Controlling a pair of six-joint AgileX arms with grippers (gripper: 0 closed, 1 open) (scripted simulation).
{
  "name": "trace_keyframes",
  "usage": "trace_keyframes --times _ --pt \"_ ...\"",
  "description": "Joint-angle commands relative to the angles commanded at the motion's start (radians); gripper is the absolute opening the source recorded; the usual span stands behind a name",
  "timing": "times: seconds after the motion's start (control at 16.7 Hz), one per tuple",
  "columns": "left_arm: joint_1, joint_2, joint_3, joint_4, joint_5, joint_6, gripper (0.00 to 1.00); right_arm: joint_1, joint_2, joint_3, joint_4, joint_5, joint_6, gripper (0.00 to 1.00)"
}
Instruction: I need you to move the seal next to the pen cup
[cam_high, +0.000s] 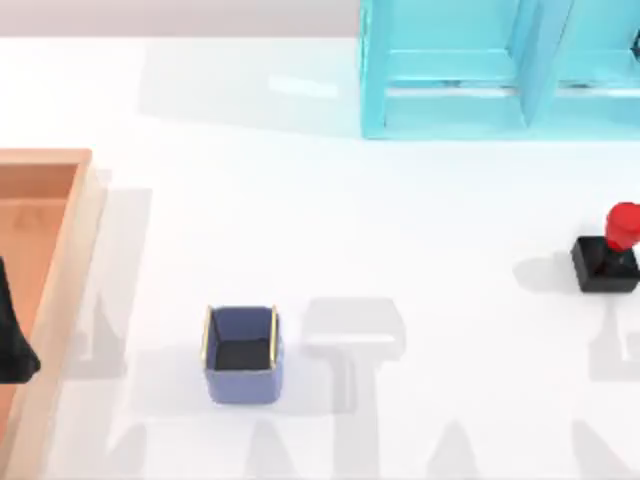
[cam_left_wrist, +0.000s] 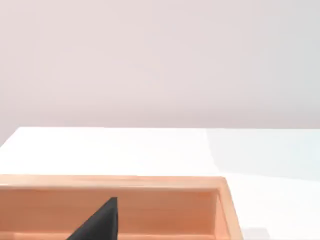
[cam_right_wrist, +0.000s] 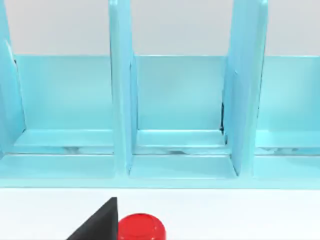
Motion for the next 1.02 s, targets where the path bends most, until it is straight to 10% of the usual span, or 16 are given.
trace_keyframes --times 0.42,1.02 --pt "0.0 0.0 0.0 0.0 0.0 0.0 1.0 0.008 0.156 0.156 -0.131 0.003 0.012 1.0" --pt "0.0 0.0 0.0 0.0 0.0 0.0 1.0 0.061 1.143 1.013 -0.783 -0.002 0.07 1.0"
